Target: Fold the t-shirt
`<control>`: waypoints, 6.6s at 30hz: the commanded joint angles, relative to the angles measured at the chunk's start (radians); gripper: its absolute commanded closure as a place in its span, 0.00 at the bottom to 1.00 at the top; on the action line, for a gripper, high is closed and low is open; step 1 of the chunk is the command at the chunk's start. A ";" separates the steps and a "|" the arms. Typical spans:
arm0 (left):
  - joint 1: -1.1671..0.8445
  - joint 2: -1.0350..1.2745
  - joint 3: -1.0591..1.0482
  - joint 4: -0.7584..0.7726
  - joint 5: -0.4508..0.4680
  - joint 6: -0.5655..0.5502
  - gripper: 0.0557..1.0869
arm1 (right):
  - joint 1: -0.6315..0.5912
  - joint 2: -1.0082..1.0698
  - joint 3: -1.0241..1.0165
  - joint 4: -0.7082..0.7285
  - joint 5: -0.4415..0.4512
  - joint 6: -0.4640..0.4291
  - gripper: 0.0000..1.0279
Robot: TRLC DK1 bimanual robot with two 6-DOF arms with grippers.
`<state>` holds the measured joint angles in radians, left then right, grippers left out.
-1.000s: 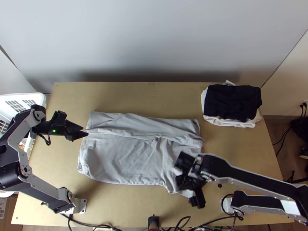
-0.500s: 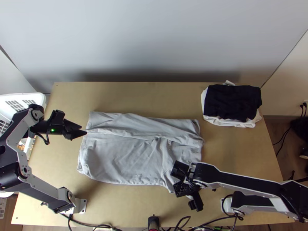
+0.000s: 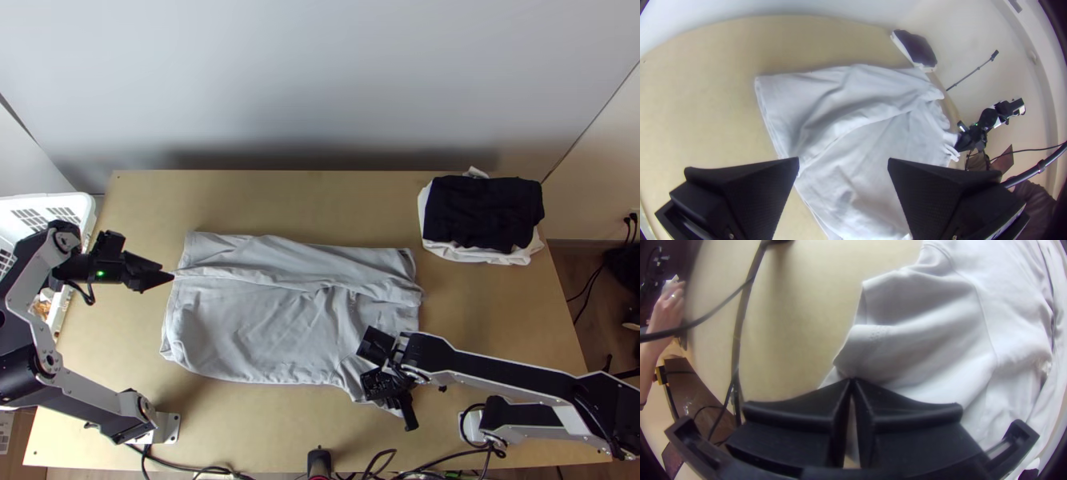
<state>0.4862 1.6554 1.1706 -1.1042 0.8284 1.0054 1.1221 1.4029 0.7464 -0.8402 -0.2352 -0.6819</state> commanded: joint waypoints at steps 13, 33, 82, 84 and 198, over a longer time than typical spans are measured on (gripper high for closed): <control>0.086 -0.028 -0.012 -0.045 0.005 0.022 0.06 | -0.117 -0.297 -0.030 -0.224 0.017 -0.050 0.19; 0.075 -0.077 -0.015 -0.060 0.014 -0.001 0.06 | -0.094 -0.097 -0.067 0.050 0.008 -0.008 0.97; -0.192 -0.144 -0.408 0.037 -0.448 -0.248 0.54 | -0.094 -0.013 0.033 0.030 -0.019 0.090 0.97; -0.196 -0.160 -0.443 0.150 -0.436 -0.323 0.97 | -0.094 -0.016 0.031 0.026 -0.019 0.094 0.97; -0.228 0.305 0.316 0.024 -0.095 -0.837 0.96 | -0.556 0.298 0.608 -0.490 -0.469 0.535 0.11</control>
<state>0.2623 1.9644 1.4902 -1.0779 0.7334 0.1654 0.3939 1.6318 1.3174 -1.1294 -0.5560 -0.1059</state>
